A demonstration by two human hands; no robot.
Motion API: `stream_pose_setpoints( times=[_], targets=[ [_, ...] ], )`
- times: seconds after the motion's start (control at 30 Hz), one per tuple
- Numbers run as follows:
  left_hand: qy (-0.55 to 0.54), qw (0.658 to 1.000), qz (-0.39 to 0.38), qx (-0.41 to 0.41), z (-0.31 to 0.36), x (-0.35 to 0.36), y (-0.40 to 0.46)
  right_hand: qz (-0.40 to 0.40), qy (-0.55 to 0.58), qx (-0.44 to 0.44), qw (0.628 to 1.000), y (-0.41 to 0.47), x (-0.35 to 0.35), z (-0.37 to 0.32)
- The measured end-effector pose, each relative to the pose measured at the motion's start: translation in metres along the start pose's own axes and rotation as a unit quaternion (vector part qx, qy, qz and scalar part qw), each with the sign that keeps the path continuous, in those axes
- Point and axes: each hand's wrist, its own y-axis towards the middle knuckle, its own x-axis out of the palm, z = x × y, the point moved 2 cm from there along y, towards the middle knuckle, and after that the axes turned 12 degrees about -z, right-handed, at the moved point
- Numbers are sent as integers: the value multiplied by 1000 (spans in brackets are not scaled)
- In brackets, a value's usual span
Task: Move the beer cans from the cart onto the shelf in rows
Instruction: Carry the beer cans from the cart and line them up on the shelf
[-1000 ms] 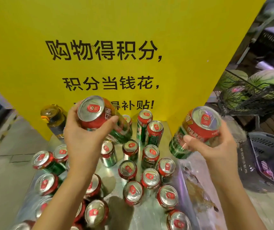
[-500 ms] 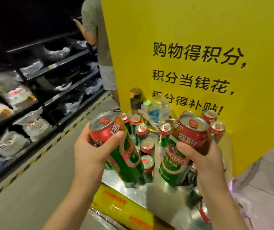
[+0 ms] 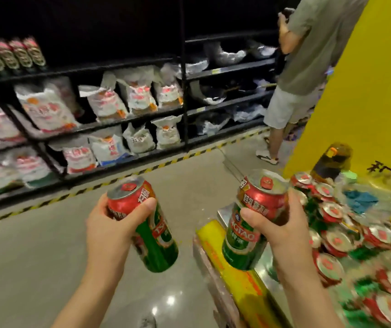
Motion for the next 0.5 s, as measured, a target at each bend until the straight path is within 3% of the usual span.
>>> stream_pose_setpoints(
  times=[0.3,0.5],
  targets=[
    [-19,988,150,-8,-4,-153,74,-151,32,22,988,108,179,22],
    [-5,979,202,9,-6,-244,137,-192,34,32,980,170,289,35]
  ],
)
